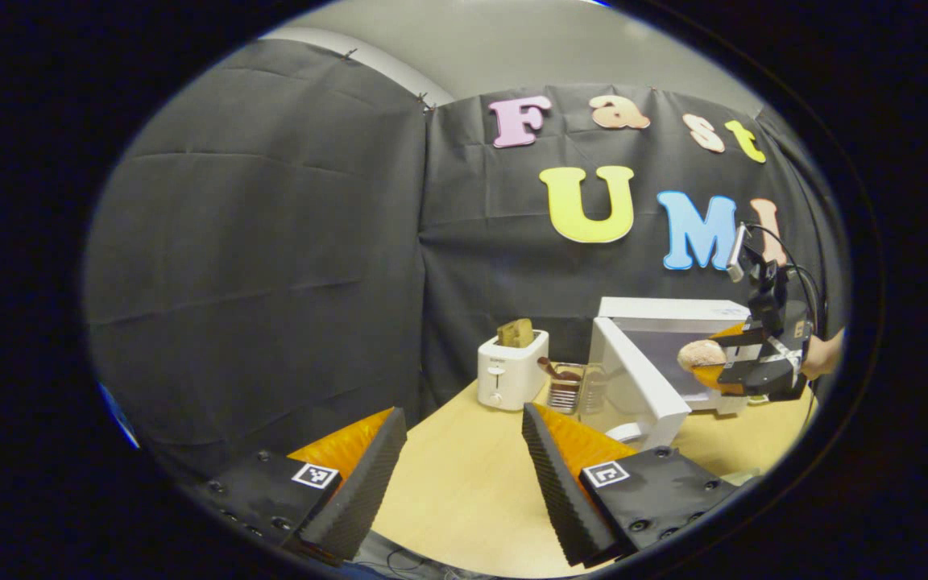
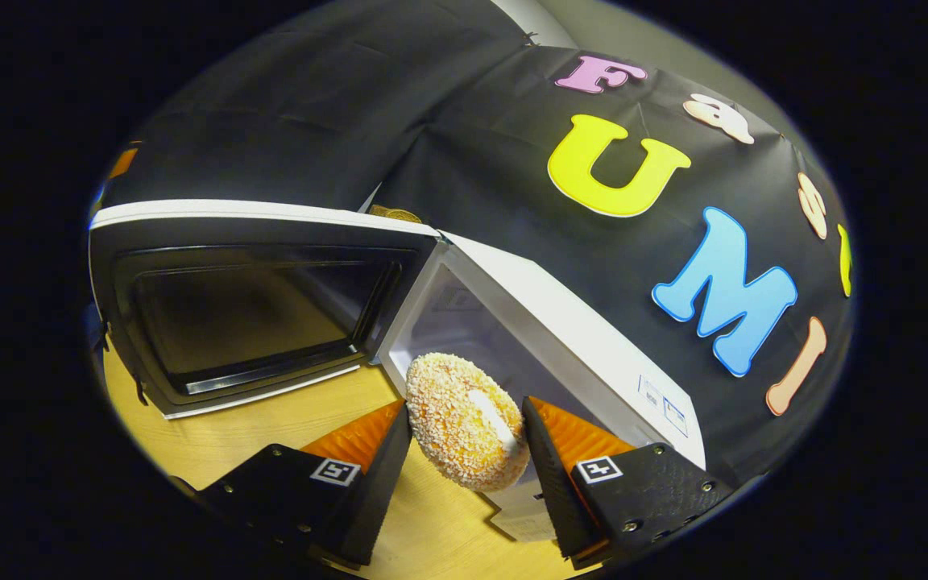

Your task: Open the microwave oven with the left hand, put the food in, and close the microwave oven.

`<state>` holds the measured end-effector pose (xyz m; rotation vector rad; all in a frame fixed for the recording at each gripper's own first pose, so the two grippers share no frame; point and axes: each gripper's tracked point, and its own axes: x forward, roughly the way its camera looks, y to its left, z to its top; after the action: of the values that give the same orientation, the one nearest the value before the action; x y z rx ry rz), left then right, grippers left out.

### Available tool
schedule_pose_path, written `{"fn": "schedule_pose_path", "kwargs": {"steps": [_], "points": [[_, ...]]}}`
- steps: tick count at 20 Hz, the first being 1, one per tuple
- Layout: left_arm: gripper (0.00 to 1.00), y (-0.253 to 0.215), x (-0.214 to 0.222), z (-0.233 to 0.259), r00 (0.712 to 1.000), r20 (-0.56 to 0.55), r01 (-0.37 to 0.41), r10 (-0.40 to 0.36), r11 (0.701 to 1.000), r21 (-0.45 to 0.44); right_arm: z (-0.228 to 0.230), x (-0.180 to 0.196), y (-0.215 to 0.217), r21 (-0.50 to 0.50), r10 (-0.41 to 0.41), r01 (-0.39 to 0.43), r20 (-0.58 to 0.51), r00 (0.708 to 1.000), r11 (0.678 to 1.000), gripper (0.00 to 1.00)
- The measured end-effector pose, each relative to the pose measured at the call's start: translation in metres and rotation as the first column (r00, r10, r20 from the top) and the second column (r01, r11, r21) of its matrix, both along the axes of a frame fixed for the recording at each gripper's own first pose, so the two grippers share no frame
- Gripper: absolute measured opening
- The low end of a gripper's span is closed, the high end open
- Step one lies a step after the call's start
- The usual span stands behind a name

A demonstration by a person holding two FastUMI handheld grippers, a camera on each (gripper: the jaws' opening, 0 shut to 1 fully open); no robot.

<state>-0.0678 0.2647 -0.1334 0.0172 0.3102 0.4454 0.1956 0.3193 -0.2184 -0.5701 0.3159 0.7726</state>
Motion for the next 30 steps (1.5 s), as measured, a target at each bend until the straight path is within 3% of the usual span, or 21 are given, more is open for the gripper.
{"fn": "schedule_pose_path", "kwargs": {"steps": [9, 16, 19, 22, 25, 30], "points": [[0.91, 0.01, -0.033, 0.001, 0.991, -0.053, -0.119, 0.12, 0.992, 0.031, -0.061, 0.053, 0.009, -0.071, -0.06, 0.063, 0.036, 0.998, 0.995, 0.82], [0.92, 0.005, -0.048, 0.001, 0.98, -0.097, -0.17, 0.175, 0.984, 0.054, -0.094, 0.074, 0.016, -0.118, -0.051, 0.063, 0.1, 0.994, 0.991, 0.82], [0.98, 0.002, -0.047, -0.001, 0.979, -0.108, -0.169, 0.174, 0.984, 0.054, -0.099, 0.084, 0.016, -0.125, -0.071, 0.086, 0.119, 0.99, 0.988, 0.82], [0.95, -0.003, -0.039, -0.002, 0.98, -0.11, -0.159, 0.164, 0.986, 0.053, -0.108, 0.089, 0.015, -0.139, -0.076, 0.093, 0.12, 0.99, 0.986, 0.84], [0.93, -0.008, -0.033, -0.003, 0.984, -0.111, -0.138, 0.143, 0.989, 0.05, -0.091, 0.087, 0.012, -0.125, -0.076, 0.095, 0.152, 0.985, 0.988, 0.96], [0.91, -0.016, -0.01, -0.02, 0.991, -0.109, -0.072, 0.073, 0.997, 0.021, -0.047, 0.062, 0.01, -0.058, -0.065, 0.075, 0.17, 0.983, 0.995, 0.97]]}}
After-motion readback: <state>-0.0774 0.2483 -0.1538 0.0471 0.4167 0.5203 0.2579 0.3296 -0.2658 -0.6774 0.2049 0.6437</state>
